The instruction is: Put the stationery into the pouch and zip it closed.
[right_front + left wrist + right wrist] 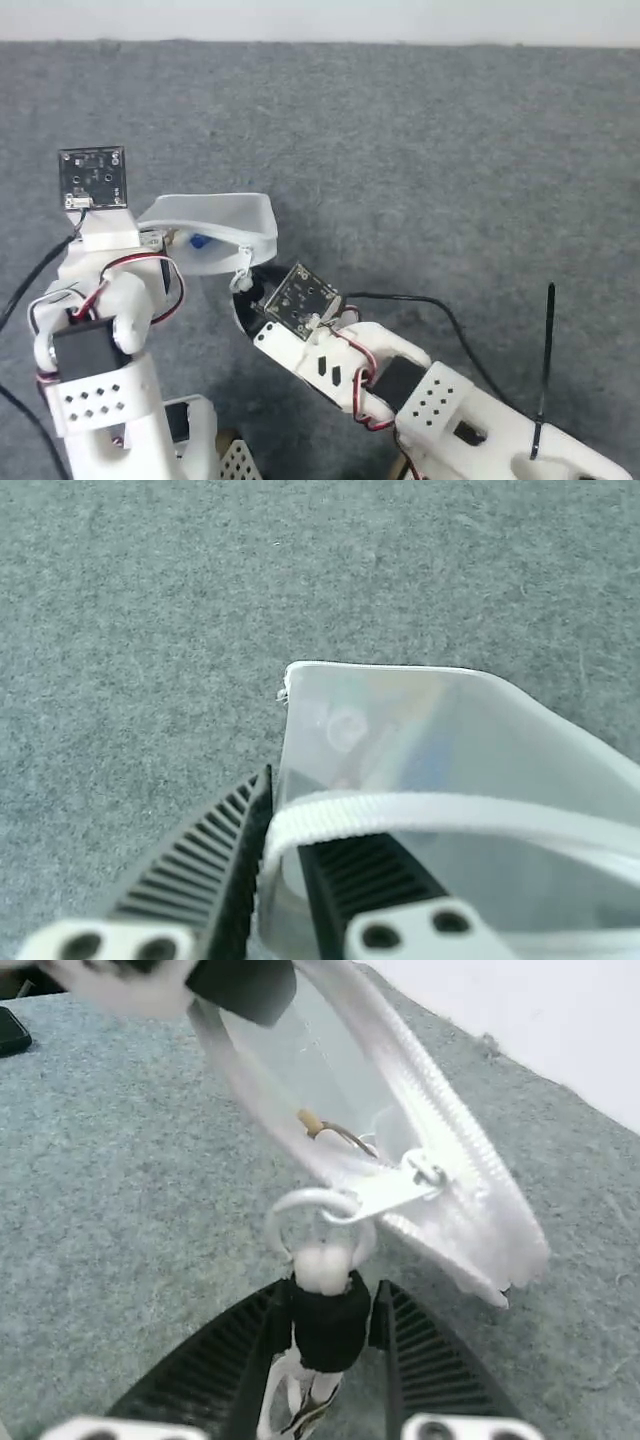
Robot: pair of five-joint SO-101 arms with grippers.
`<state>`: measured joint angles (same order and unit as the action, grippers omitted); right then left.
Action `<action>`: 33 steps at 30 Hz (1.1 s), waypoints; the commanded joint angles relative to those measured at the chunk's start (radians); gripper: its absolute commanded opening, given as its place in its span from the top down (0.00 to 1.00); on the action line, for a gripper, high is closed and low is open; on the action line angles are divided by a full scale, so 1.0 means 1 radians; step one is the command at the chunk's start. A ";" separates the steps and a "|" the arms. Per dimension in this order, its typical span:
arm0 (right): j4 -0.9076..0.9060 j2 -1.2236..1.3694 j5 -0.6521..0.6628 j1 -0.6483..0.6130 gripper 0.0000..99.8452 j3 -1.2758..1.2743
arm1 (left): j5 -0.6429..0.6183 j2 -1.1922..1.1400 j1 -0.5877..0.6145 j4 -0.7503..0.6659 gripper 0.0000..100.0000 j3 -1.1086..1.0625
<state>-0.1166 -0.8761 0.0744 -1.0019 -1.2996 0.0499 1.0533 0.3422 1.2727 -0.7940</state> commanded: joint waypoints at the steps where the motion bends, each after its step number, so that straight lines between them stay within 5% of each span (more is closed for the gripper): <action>1: 0.024 -0.007 -0.009 -0.008 0.87 0.012 | -0.008 0.006 -0.005 -0.032 0.99 0.013; 12: -0.024 -0.134 -0.002 -0.007 1.00 -0.020 | -0.008 0.006 -0.005 -0.032 0.99 0.013; 33: -0.398 -0.438 0.071 -0.012 1.00 -0.012 | -0.011 0.006 -0.005 -0.031 0.99 0.013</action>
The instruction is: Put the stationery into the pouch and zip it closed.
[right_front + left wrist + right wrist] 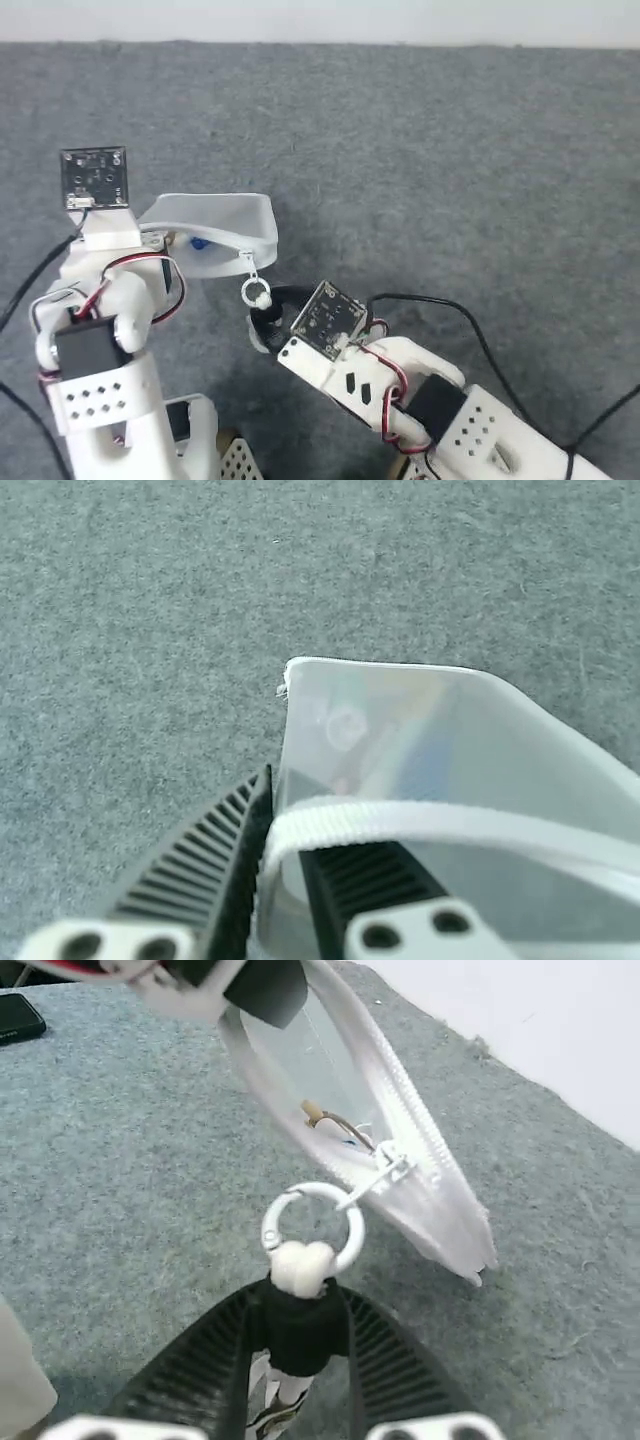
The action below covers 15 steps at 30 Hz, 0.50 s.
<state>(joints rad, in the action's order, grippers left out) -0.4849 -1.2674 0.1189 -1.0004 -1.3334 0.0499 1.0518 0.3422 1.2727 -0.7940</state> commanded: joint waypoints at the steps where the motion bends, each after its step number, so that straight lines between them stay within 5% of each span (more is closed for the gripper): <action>1: -0.041 -0.048 0.032 -0.013 1.00 0.021 | -0.011 0.008 -0.005 -0.032 0.99 0.013; 15: -0.148 -0.054 0.167 -0.025 1.00 0.020 | -0.086 0.008 -0.005 -0.032 0.81 0.084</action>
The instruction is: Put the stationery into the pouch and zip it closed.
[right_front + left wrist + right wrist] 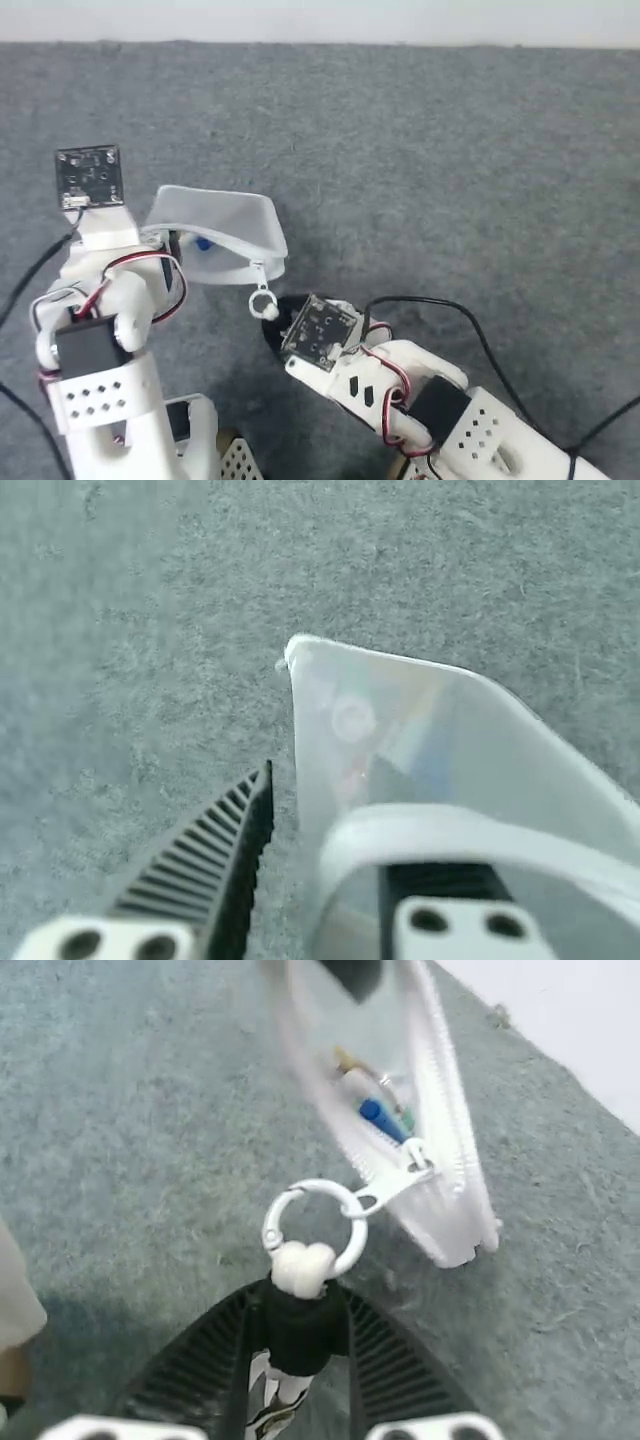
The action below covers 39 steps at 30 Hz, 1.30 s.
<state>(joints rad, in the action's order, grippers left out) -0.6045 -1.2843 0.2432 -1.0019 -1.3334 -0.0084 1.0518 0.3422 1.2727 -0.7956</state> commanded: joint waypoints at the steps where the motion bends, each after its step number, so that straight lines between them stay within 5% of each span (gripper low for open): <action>1: -0.038 -0.038 0.049 -0.035 1.00 0.020 | -0.026 0.008 -0.005 -0.032 0.81 0.099; 10: -0.147 -0.179 0.069 -0.104 1.00 0.017 | -0.023 0.003 -0.028 -0.170 0.79 0.163; 25: -0.329 -0.470 0.069 -0.110 1.00 0.014 | 0.226 0.000 -0.569 -0.207 0.79 0.160; 39: -0.341 -0.532 0.066 -0.045 1.00 0.017 | 0.324 0.008 -0.769 -0.149 0.79 0.173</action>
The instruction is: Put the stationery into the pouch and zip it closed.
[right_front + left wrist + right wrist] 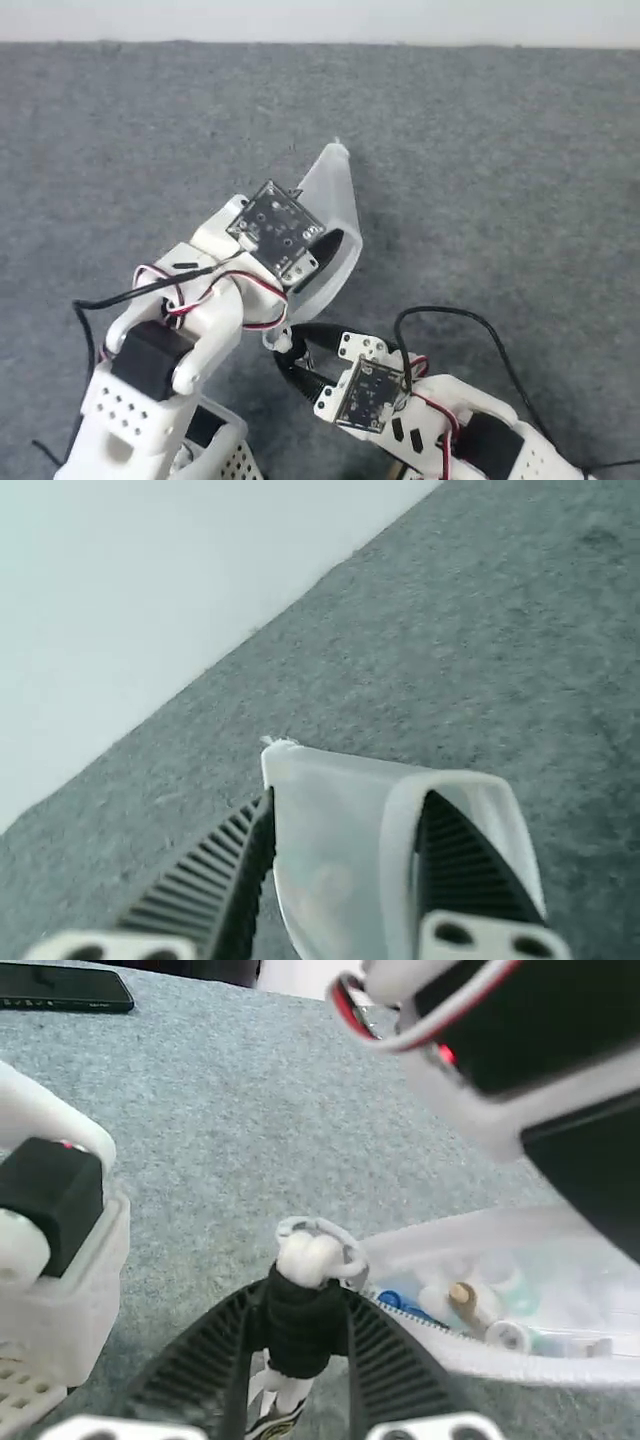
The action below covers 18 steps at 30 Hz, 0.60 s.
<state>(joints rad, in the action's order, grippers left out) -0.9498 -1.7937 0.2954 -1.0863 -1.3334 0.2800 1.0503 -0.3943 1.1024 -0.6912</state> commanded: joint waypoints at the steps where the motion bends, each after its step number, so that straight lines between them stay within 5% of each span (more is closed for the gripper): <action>1: 0.005 -0.022 0.012 0.051 1.00 0.020 | 0.035 0.003 -0.034 0.035 0.79 0.081; 18: 0.035 -0.024 0.006 0.186 1.00 0.023 | 0.041 0.009 -0.031 0.396 0.79 0.354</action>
<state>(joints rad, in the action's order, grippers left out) -0.9436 -1.8121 0.2954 -0.9436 -1.3318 0.3107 1.0518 -0.4266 1.4385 -0.4058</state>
